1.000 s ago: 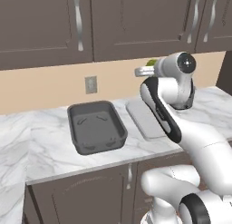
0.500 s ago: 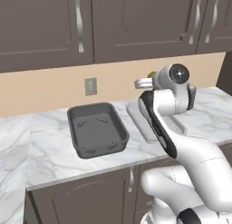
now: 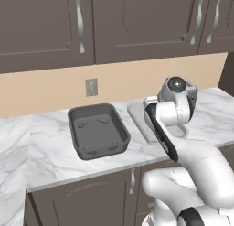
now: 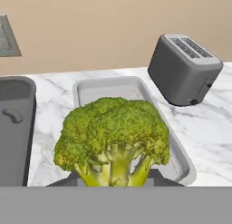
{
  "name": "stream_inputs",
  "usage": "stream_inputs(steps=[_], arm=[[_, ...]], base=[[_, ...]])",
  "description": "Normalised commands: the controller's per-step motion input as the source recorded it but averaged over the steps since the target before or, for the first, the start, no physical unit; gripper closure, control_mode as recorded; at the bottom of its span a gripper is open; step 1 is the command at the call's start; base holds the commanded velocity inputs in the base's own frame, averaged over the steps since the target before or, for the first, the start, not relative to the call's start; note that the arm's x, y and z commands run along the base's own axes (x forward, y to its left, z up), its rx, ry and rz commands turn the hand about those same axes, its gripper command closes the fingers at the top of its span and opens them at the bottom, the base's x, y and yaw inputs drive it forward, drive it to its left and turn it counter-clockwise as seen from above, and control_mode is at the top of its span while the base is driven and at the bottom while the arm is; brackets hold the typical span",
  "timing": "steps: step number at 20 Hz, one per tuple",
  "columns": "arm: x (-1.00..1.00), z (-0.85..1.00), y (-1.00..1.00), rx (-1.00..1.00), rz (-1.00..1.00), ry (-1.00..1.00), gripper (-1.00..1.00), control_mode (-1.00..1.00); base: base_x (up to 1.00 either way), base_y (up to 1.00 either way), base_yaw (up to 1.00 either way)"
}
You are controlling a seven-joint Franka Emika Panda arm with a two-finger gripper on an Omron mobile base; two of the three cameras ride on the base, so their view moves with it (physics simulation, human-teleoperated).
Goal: Place one broccoli and one chicken drumstick in each tupperware on the nearby counter, to pack two identical lunches.
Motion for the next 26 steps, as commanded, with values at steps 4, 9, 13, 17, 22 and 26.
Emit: stream_inputs(steps=[4, 9, 13, 17, 22, 26], arm=[[0.11, -0.58, -0.49, 0.10, 0.00, 0.35, 1.00, -1.00], [0.25, -0.35, -0.28, 0.06, 0.00, 0.11, 1.00, -1.00], [0.28, -0.21, -0.07, 0.00, 0.00, 0.03, 1.00, -1.00], [0.36, -0.32, -0.04, 0.00, 0.00, 0.02, 1.00, -1.00], [0.41, -0.37, -0.02, 0.00, 0.00, 0.00, 1.00, -1.00], [0.50, -0.37, -0.09, 0.01, 0.03, 0.00, 1.00, -1.00]], base=[[0.00, 0.00, 0.00], [0.00, 0.00, 0.00], [0.00, 0.00, 0.00], [0.00, 0.00, 0.00], [0.00, 0.00, 0.00], [0.00, 0.00, 0.00]])
